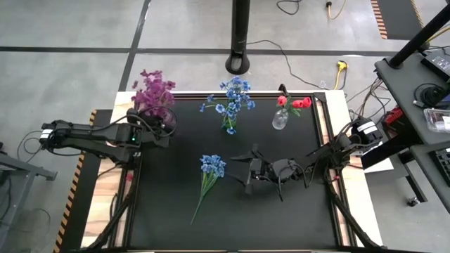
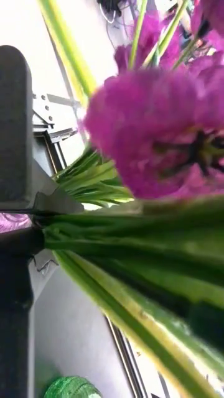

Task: Sort flowers into vase by color
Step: Put the violet flowers into the violet vase

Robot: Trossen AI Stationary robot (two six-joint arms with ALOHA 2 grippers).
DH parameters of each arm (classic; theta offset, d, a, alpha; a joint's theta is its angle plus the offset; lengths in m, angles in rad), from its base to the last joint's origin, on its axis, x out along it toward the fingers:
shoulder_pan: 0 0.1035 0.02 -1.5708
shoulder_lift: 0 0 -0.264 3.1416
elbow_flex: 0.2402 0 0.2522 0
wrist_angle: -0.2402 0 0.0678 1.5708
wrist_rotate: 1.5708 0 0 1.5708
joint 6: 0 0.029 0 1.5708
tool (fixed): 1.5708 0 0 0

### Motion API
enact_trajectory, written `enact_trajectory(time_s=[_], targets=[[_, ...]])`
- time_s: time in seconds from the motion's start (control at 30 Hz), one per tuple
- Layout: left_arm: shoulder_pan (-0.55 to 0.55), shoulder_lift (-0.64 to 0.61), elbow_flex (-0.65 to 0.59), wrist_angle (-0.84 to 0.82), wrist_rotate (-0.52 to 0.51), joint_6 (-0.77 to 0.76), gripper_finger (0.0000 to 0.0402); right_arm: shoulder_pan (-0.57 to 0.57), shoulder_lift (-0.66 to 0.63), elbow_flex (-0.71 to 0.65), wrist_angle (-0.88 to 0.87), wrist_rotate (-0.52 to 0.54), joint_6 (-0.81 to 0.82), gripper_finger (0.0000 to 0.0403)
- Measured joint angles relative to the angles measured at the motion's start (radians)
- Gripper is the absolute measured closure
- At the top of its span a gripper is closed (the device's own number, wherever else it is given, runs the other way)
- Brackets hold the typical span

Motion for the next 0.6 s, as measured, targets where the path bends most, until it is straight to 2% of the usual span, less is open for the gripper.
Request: enact_trajectory(time_s=[0.6], targets=[[0.015,-0.021,0.048,0.026,-0.013,0.075,0.0396,0.0,0.0,0.0,-0.001,0.0,0.0,0.0138]])
